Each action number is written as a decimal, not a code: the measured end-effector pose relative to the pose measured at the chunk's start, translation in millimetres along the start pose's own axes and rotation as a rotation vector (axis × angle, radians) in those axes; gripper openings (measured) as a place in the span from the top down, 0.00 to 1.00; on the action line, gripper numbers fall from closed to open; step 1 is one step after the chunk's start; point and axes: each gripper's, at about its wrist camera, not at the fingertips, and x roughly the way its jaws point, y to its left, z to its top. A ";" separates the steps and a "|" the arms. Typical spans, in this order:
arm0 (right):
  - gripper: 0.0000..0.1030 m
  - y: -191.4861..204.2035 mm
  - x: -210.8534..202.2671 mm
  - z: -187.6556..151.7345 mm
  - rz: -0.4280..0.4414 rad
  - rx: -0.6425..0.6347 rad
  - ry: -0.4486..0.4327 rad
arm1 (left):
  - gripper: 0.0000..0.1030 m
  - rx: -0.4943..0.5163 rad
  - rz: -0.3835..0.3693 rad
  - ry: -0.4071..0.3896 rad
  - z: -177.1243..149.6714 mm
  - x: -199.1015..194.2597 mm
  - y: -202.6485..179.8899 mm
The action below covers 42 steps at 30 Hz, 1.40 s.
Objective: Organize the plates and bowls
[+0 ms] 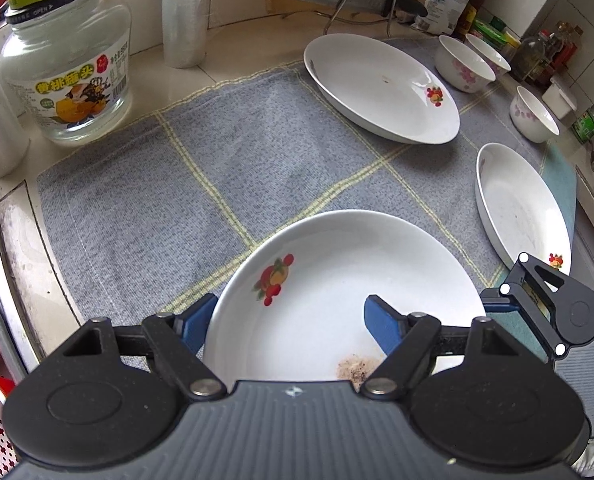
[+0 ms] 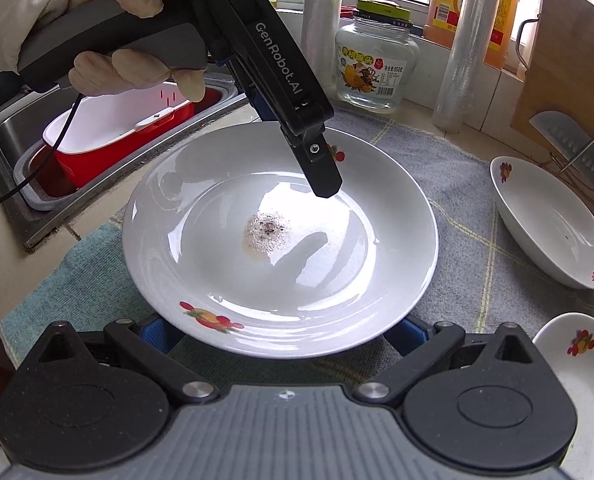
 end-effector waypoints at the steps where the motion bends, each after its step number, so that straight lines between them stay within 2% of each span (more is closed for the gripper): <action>1: 0.00 1.0 0.1 -0.9 0.001 0.003 0.003 | 0.24 -0.007 -0.002 0.000 0.3 1.3 1.3; 6: 0.00 2.4 2.2 -1.8 -0.003 0.004 0.004 | 0.24 -0.016 -0.004 -0.014 -1.3 5.5 5.8; 9: 0.00 3.4 0.2 -1.7 -0.006 -0.007 0.007 | 0.22 -0.016 -0.007 -0.061 -3.9 0.2 6.5; 14: 0.00 -5.3 -15.7 -3.4 -0.006 0.011 0.026 | 0.18 0.027 0.143 -0.181 -12.7 -22.3 -5.8; 17: 0.00 -11.6 -33.6 -6.7 -0.019 0.027 0.028 | 0.13 0.041 0.182 -0.254 -20.5 -40.0 -17.7; 20: 0.00 -22.6 -55.3 -7.9 -0.063 0.064 -0.001 | 0.06 0.043 0.229 -0.323 -27.1 -54.1 -37.3; 28: 0.00 -77.7 -105.0 -21.3 -0.268 0.153 -0.078 | 0.04 0.031 0.262 -0.442 -39.1 -67.4 -105.3; 34: 0.00 -136.8 -128.9 -47.2 -0.277 0.194 -0.091 | 0.03 -0.015 0.250 -0.464 -43.6 -53.8 -165.9; 42: 0.00 -201.1 -139.1 -88.6 -0.178 0.196 -0.068 | 0.03 -0.084 0.304 -0.419 -48.6 -7.1 -237.0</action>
